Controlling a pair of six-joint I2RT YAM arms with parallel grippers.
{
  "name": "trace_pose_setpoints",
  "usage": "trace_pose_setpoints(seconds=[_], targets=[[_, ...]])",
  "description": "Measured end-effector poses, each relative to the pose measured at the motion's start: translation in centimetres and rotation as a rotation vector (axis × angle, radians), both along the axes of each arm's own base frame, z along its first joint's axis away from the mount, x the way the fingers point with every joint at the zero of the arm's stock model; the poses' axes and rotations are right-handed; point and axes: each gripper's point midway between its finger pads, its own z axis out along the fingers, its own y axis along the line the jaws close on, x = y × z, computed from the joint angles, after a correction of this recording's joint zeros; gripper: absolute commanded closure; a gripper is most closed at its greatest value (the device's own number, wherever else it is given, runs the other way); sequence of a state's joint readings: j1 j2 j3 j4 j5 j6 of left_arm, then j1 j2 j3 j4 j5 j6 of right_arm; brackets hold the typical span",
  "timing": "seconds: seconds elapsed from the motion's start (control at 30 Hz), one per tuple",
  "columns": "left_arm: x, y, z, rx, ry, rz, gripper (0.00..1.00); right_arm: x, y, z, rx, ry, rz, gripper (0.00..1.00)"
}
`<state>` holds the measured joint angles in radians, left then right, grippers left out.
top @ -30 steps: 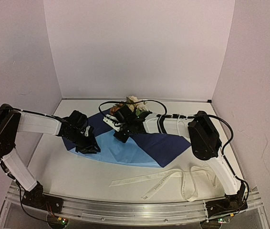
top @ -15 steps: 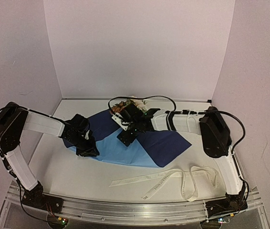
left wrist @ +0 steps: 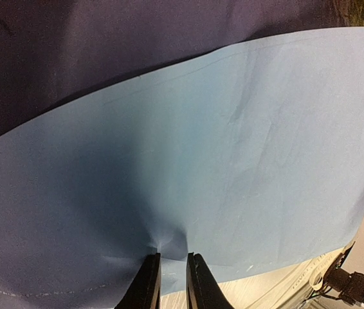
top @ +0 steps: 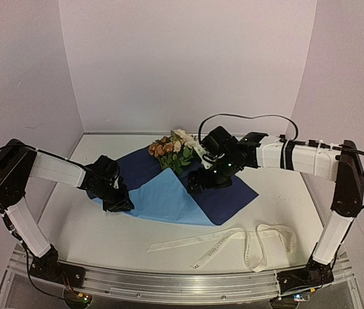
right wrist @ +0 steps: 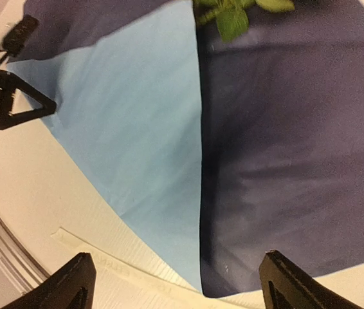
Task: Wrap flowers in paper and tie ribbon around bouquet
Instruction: Press the fold line of the 1/4-folded wrapping paper.
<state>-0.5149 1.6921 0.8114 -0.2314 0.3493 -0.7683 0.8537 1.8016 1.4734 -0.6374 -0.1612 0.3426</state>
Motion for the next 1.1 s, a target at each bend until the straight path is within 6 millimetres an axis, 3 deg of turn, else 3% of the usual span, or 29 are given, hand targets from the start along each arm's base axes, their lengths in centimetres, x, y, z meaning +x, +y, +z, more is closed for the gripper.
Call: trace_pose_setpoints(seconds=[0.17,0.5,0.7,0.8,0.93,1.1], targets=[[0.0,0.0,0.0,-0.003,0.000,0.010,0.85,-2.1,-1.3,-3.7,-0.010,0.207,-0.077,0.24],[0.0,0.0,0.0,-0.006,0.000,0.015,0.85,-3.8,-1.0,-6.4,-0.005,0.358,-0.135,0.34],[0.0,0.0,0.0,-0.006,0.001,0.016,0.85,-4.4,-1.3,-9.1,-0.029,0.409,-0.156,0.41],[0.0,0.0,0.0,-0.007,0.000,0.016,0.85,-4.7,-1.2,-10.4,-0.031,0.435,-0.162,0.56],[-0.1,0.1,0.0,-0.011,-0.009,0.017,0.85,-4.7,-0.7,-10.9,-0.009,0.453,-0.172,0.85],[-0.4,0.1,0.0,-0.016,-0.017,0.017,0.84,-4.4,-0.6,-10.9,0.006,0.459,-0.195,1.00]])
